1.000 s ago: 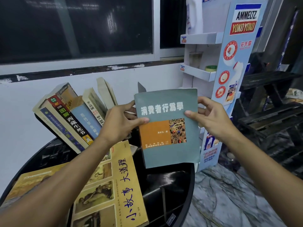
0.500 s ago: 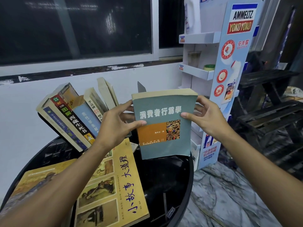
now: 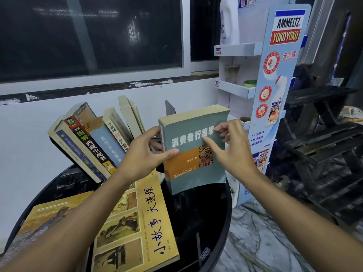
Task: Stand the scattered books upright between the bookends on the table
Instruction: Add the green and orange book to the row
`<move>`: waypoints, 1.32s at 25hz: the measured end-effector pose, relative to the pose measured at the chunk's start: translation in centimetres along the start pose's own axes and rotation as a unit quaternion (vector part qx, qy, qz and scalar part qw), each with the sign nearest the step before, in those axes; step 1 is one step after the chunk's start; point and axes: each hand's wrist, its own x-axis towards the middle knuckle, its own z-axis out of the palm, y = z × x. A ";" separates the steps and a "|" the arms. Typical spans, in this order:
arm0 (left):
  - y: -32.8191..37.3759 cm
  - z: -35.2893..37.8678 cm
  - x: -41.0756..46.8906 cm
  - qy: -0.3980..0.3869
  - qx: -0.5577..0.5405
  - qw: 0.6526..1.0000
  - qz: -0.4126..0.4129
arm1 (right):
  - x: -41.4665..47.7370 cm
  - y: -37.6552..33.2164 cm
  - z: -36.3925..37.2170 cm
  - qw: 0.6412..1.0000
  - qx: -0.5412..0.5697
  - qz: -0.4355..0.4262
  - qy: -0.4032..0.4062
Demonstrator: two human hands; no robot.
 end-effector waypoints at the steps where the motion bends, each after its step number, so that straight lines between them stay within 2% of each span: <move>1: 0.1 0.0 -0.1 -0.014 -0.008 1.000 0.000 | -0.3 -0.7 0.3 1.000 0.011 0.012 -0.010; 6: -0.1 -0.1 -0.5 -0.138 -0.086 0.986 -0.017 | -0.9 -4.4 1.2 0.988 0.040 0.078 -0.124; 9: -0.2 0.5 -1.4 -0.167 -0.100 0.981 -0.005 | -0.5 -5.6 1.6 0.983 0.061 0.094 -0.145; 17: -0.1 3.6 -3.0 -0.084 -0.059 0.994 0.022 | 1.1 -4.8 -1.6 0.956 0.154 0.072 -0.239; 21: 0.2 6.2 -3.7 -0.009 -0.029 0.999 0.024 | 1.6 -4.3 -3.2 0.950 0.138 0.079 -0.268; 24: 0.3 7.2 -4.0 0.024 -0.007 0.999 0.028 | 1.3 -5.0 -3.5 0.965 0.065 0.077 -0.243; 27: 0.4 7.4 -4.0 0.037 0.030 0.998 0.031 | 0.9 -6.4 -2.7 0.985 -0.023 0.078 -0.152; 30: 0.6 7.4 -3.9 0.040 0.049 0.998 0.027 | 0.7 -8.0 -2.0 0.987 -0.117 0.076 -0.074; 33: 0.6 6.8 -4.0 0.017 0.054 0.998 0.031 | 0.4 -8.6 -1.7 0.987 -0.134 0.077 -0.040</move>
